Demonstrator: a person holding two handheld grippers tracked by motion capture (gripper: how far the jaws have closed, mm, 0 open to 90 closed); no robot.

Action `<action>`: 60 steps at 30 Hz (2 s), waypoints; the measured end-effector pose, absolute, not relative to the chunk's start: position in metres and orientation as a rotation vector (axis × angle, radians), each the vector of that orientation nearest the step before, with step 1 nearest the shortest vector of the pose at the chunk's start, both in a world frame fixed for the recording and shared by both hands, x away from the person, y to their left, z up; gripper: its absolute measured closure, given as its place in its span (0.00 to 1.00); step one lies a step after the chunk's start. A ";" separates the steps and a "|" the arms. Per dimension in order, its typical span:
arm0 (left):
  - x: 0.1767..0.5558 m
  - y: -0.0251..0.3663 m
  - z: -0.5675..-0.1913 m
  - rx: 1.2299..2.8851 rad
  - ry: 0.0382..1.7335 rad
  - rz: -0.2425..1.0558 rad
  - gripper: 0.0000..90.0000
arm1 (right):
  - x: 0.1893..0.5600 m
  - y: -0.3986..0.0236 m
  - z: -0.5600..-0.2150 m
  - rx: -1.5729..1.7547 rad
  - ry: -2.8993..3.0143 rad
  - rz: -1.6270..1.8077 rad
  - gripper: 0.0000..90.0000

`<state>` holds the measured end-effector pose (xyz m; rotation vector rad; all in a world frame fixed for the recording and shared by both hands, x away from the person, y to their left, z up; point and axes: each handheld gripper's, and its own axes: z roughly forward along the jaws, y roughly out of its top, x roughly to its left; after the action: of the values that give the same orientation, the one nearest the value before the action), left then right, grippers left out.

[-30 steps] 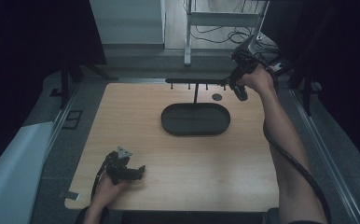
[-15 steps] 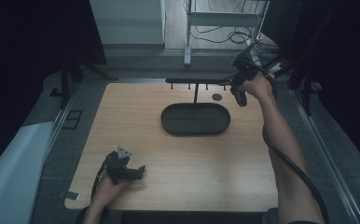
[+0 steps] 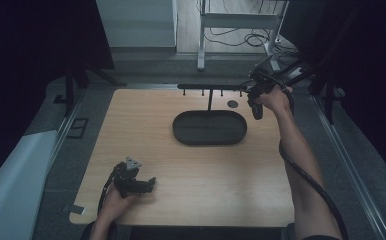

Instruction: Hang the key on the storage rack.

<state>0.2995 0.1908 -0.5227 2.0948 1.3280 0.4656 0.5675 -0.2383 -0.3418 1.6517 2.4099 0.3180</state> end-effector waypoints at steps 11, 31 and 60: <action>0.300 0.191 -0.523 2.096 1.327 0.468 0.00 | 0.570 -0.230 -0.367 1.626 2.422 0.350 0.54; 0.299 0.191 -0.523 2.094 1.331 0.464 0.00 | 0.567 -0.214 -0.397 1.505 2.427 0.469 0.51; 0.299 0.191 -0.523 2.096 1.329 0.465 0.00 | 0.527 -0.212 -0.388 1.237 2.543 0.541 0.14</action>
<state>0.2994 0.1907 -0.5227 2.0960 1.3288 0.4649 0.5271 -0.2119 -0.3883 1.2374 2.5426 0.5408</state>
